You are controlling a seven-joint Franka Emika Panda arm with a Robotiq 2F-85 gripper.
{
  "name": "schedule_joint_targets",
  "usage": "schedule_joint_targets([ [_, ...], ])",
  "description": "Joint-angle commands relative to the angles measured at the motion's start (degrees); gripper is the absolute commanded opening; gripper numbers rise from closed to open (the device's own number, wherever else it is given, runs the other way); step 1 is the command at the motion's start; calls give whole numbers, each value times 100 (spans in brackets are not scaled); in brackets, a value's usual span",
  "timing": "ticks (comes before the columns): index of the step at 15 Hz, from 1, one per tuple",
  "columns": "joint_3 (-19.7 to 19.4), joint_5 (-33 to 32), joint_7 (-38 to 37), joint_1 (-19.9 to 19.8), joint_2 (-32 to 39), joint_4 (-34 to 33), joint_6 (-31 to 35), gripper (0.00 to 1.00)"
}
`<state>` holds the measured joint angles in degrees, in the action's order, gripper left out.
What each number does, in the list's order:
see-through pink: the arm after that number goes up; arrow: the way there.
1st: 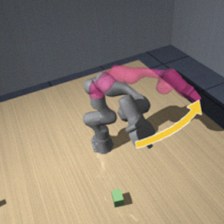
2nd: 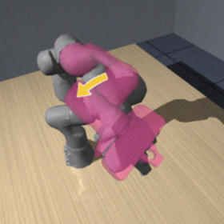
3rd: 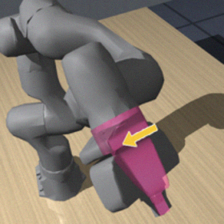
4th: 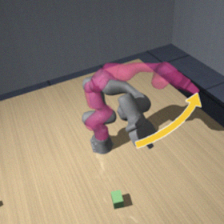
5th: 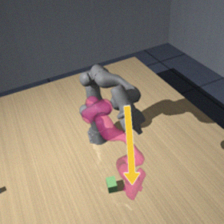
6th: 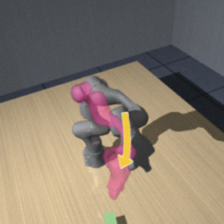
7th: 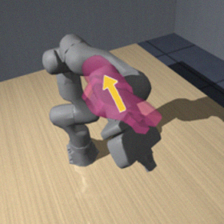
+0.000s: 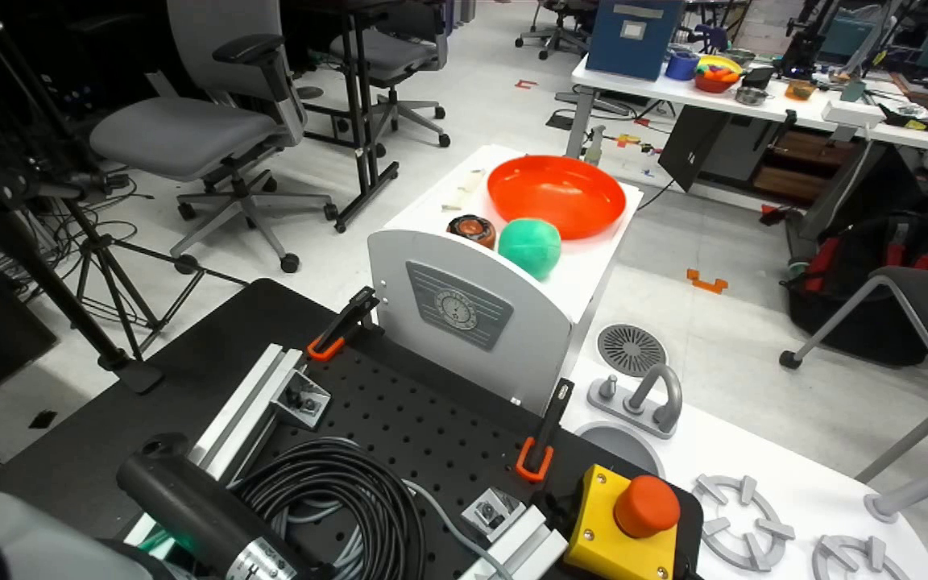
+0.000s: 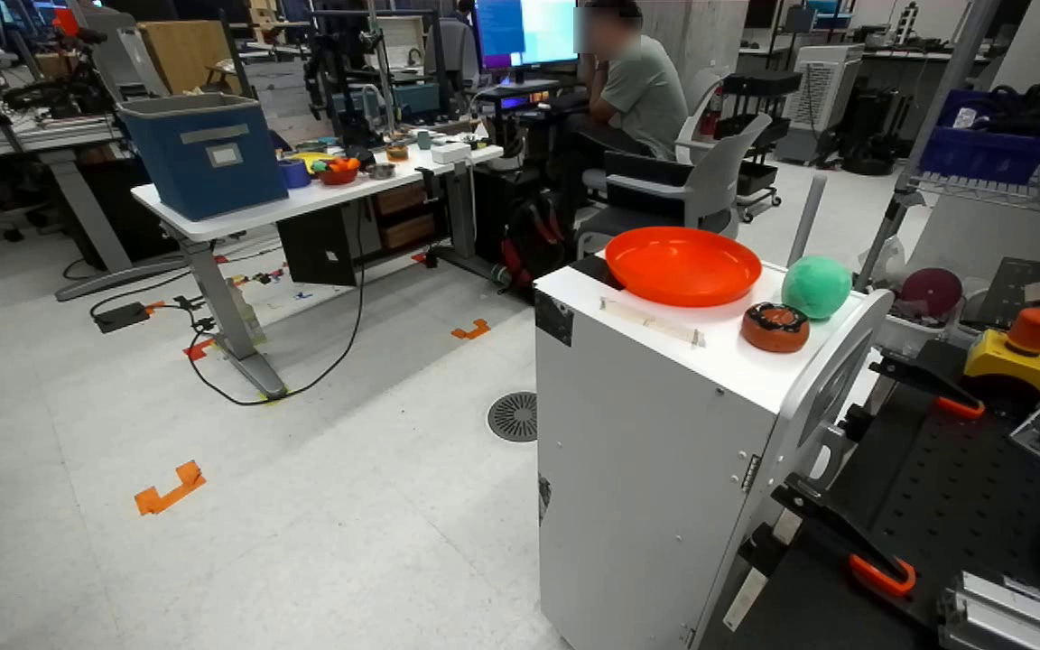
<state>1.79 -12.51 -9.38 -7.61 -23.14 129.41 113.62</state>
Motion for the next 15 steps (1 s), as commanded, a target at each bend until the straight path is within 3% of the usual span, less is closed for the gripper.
schedule_joint_targets([
  [1,-75,-33,-25,87,4,-11,-16,100],
  [15,-75,-19,-7,152,39,-2,-12,100],
])
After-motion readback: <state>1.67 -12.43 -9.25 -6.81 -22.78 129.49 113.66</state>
